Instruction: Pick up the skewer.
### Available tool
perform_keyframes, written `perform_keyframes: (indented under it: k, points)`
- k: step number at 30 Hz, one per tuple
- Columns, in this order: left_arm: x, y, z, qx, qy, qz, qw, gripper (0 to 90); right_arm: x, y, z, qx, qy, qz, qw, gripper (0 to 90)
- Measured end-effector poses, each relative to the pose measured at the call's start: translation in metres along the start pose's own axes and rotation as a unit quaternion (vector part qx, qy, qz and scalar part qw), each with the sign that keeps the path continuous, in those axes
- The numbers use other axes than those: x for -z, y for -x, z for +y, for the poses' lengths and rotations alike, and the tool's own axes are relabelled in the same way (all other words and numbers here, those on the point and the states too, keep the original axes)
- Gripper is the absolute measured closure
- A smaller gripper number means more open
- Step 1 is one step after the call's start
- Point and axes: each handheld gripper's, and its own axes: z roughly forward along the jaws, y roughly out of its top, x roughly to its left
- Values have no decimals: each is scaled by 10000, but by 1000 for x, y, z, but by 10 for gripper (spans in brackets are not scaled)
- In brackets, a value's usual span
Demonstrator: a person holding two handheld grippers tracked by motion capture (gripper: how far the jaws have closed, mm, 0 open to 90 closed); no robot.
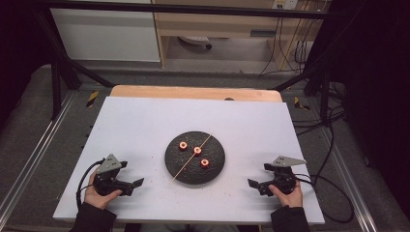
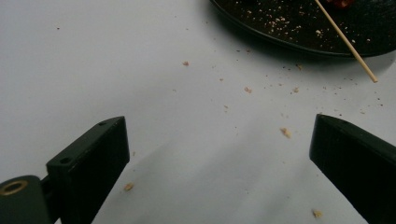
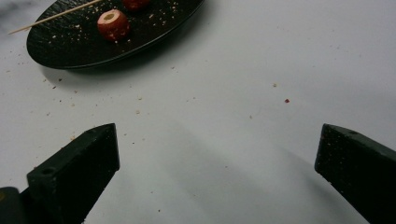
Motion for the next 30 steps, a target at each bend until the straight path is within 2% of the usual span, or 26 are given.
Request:
perform_keyframes:
  k: [8,19,30]
  points:
    - [0,0,2,15,-12,28,10000,49,-1,-1,0,11,-22,11,10000,6]
    - [-4,4,7,-65,-98,15,9999,52,-1,0,0,-2,-16,9,10000,5]
    - [-6,12,18,-112,-131,-17,9998,55,-2,-1,0,-34,-1,48,10000,5]
